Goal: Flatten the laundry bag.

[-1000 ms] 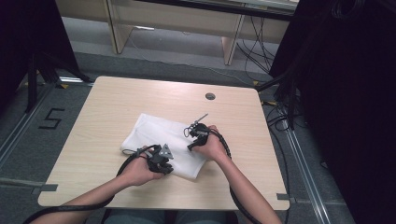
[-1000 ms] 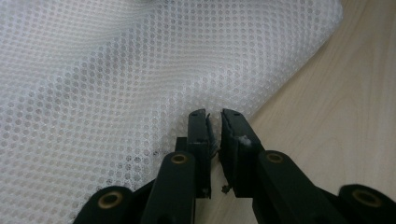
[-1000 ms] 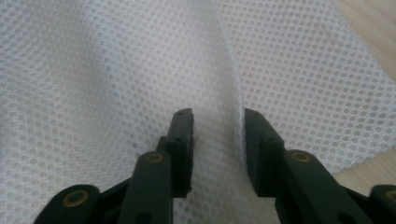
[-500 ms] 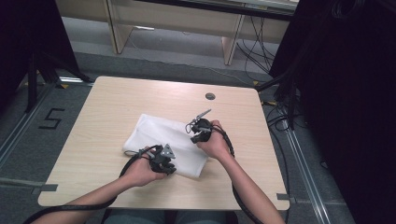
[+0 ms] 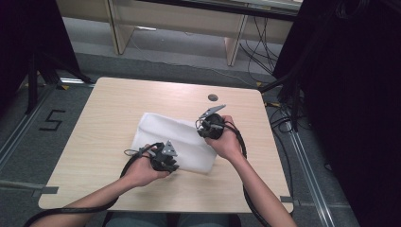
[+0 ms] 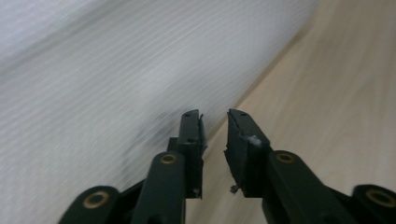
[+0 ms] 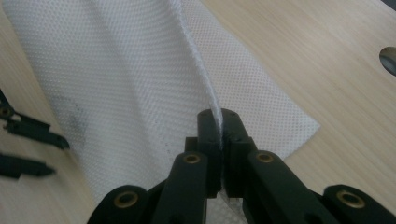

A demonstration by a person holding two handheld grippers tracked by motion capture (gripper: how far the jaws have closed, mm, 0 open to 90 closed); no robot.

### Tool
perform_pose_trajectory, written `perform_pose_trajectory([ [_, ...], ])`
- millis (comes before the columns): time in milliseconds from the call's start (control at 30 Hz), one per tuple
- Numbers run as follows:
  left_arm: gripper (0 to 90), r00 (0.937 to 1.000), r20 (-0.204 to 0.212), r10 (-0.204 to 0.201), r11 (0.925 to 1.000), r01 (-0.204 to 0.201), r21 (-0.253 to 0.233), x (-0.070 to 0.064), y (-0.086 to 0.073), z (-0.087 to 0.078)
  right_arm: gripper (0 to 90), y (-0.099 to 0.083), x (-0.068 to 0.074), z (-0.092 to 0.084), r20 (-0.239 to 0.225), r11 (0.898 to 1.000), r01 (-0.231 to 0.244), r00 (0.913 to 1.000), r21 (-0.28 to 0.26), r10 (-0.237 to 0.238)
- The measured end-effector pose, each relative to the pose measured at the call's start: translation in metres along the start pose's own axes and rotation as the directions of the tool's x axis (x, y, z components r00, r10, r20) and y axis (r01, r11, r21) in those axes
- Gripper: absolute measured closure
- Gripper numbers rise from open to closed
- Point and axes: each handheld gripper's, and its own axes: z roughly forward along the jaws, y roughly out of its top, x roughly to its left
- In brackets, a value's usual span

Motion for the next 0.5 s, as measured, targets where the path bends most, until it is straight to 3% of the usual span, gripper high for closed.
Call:
perform_pose_trajectory([
  [100,78.6,0.9994,-0.006,-0.033,0.9984,0.034,0.046,0.009,-0.007,0.002,89.1,-0.001,-0.001,-0.004,0.010,0.999,0.014,0.9999,-0.031,-0.014],
  [167,78.8,0.9977,-0.002,-0.067,0.9971,0.067,0.036,0.011,-0.009,0.007,89.1,0.000,0.001,-0.006,0.006,0.999,0.009,0.9999,-0.050,-0.008],
  [267,78.9,0.9982,0.002,-0.061,0.9969,0.060,0.051,0.012,-0.005,0.011,89.1,0.003,0.004,-0.012,0.010,0.997,0.021,0.9998,-0.069,-0.020],
  [367,78.6,0.9982,-0.020,-0.057,0.9978,0.058,0.031,0.014,-0.001,0.017,89.1,0.006,0.007,-0.019,0.004,0.996,0.037,0.9993,-0.085,-0.037],
  [400,78.4,0.9967,-0.027,-0.076,0.9968,0.077,0.022,0.014,0.000,0.019,89.1,0.008,0.009,-0.024,0.002,0.996,0.046,0.9989,-0.079,-0.046],
  [500,78.2,0.9962,-0.033,-0.081,0.9964,0.082,0.025,0.016,0.004,0.022,89.1,0.009,0.015,-0.029,0.008,0.992,0.066,0.9978,-0.109,-0.065],
])
